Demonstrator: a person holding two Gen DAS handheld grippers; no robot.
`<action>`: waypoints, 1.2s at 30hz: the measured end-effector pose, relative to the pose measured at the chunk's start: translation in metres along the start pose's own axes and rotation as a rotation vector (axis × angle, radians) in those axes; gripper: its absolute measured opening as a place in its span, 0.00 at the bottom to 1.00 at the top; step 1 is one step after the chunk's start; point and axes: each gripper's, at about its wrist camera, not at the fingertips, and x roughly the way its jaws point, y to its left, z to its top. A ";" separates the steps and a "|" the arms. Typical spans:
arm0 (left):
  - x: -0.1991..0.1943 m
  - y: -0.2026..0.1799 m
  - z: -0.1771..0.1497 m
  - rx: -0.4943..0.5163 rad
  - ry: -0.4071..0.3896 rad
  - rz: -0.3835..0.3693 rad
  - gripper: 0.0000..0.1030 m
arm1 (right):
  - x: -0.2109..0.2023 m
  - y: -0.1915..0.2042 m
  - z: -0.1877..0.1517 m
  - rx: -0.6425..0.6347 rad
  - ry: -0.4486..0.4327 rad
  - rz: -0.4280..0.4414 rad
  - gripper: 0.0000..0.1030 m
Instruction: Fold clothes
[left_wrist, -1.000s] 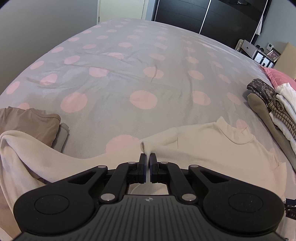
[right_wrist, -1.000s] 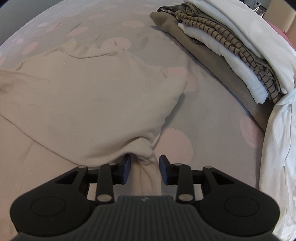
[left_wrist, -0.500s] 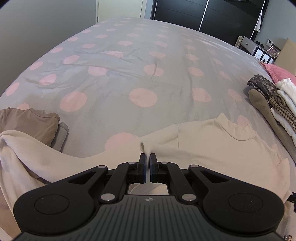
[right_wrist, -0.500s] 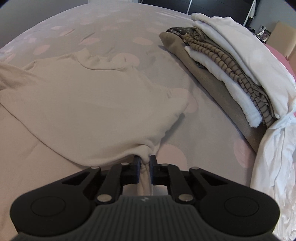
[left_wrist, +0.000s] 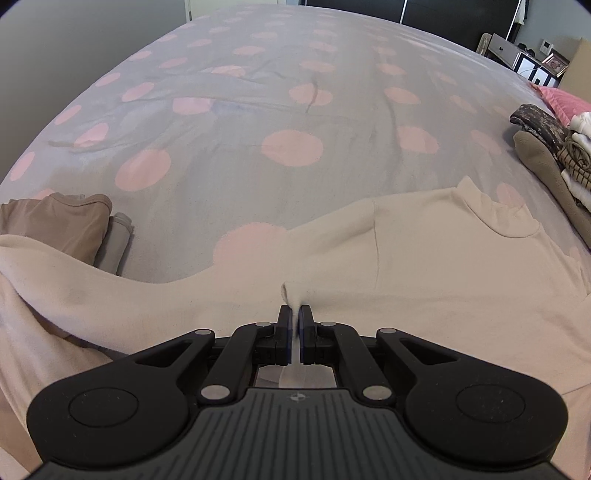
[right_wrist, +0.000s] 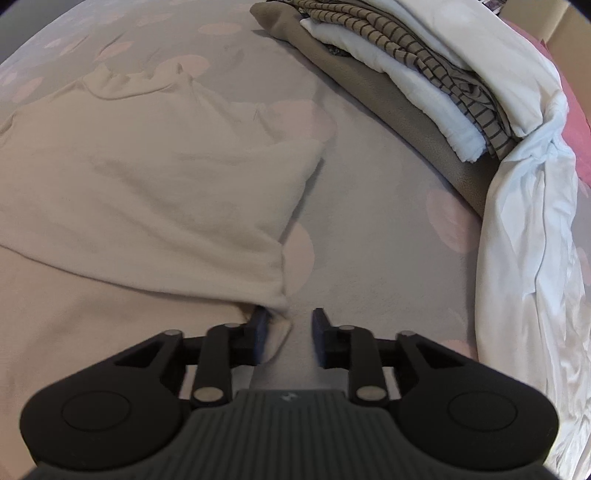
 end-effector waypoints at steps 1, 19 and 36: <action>0.000 -0.001 0.000 0.004 -0.003 -0.001 0.02 | -0.007 -0.005 0.003 0.025 -0.004 0.018 0.36; 0.015 -0.009 0.009 0.021 0.013 -0.007 0.02 | 0.063 -0.076 0.092 0.587 -0.051 0.254 0.39; 0.014 -0.004 0.025 -0.006 -0.104 0.026 0.01 | 0.070 -0.082 0.106 0.578 -0.118 0.089 0.05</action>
